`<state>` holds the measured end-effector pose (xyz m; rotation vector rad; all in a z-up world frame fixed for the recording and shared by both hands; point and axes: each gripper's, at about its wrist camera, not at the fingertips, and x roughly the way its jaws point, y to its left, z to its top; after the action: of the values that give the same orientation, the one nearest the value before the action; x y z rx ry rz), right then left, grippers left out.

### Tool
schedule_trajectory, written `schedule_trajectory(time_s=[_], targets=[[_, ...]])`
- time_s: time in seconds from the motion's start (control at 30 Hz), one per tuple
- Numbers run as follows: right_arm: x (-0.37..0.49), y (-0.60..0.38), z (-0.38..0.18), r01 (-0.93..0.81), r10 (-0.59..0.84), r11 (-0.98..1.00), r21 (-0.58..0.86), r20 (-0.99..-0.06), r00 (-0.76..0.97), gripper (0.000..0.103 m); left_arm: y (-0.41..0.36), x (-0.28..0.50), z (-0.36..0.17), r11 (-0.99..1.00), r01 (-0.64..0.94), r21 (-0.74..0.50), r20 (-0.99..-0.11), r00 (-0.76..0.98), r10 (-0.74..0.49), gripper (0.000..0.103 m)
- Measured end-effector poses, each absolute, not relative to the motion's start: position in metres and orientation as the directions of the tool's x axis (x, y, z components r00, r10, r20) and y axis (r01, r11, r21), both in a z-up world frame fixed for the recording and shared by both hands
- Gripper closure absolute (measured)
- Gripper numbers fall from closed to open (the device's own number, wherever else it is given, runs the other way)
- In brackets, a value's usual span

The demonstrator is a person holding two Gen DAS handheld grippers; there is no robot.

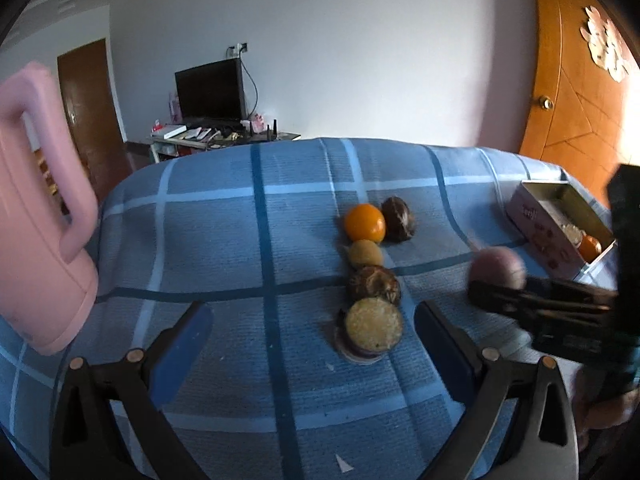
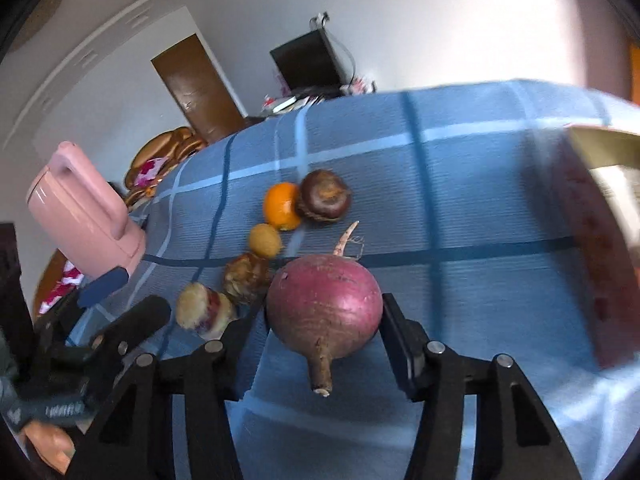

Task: Organize fruits
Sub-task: 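Grasp the purple-red radish with the right gripper while the left grasps a cut fruit slice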

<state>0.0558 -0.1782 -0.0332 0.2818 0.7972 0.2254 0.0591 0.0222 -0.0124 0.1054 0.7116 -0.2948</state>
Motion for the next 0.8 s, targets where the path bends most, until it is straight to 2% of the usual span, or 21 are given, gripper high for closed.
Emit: schedule_trajectory(time_s=[0.07,0.13,0.27,0.37,0.43,0.63,0.73,0.8], targets=[[0.045,-0.183,-0.029,-0.101,0.285,0.948,0.302,-0.660,0.695,0.047,0.016,0.064,-0.016,0.949,0.314,-0.006,-0.667,0.706,-0.238,0.008],[0.037,-0.187,-0.028,-0.112,0.286,0.950,0.293,-0.659,0.695,0.047,0.007,0.068,-0.023,0.940,0.341,-0.008,-0.687,0.681,-0.253,0.026],[0.033,-0.195,-0.028,-0.101,0.287,0.946,0.307,-0.657,0.697,0.047,-0.011,0.079,-0.041,0.921,0.389,0.025,-0.763,0.602,-0.234,0.042],[0.035,-0.195,-0.030,-0.102,0.294,0.944,0.313,-0.663,0.688,0.047,-0.006,0.085,-0.042,0.923,0.384,-0.019,-0.775,0.578,-0.256,0.051],[0.036,-0.193,-0.030,-0.108,0.295,0.945,0.308,-0.664,0.687,0.047,-0.001,0.086,-0.041,0.916,0.395,-0.074,-0.772,0.558,-0.303,0.061],[0.034,-0.191,-0.029,-0.103,0.281,0.949,0.297,-0.657,0.700,0.047,0.013,0.081,-0.035,0.930,0.351,-0.110,-0.731,0.605,-0.315,0.062],[0.029,-0.192,-0.026,-0.117,0.293,0.945,0.305,-0.630,0.719,0.047,0.024,0.072,-0.024,0.946,0.305,-0.112,-0.666,0.683,-0.299,0.062],[0.024,-0.191,-0.020,-0.133,0.291,0.947,0.294,-0.598,0.747,0.047,0.031,0.063,-0.014,0.954,0.275,-0.123,-0.592,0.751,-0.293,0.062]])
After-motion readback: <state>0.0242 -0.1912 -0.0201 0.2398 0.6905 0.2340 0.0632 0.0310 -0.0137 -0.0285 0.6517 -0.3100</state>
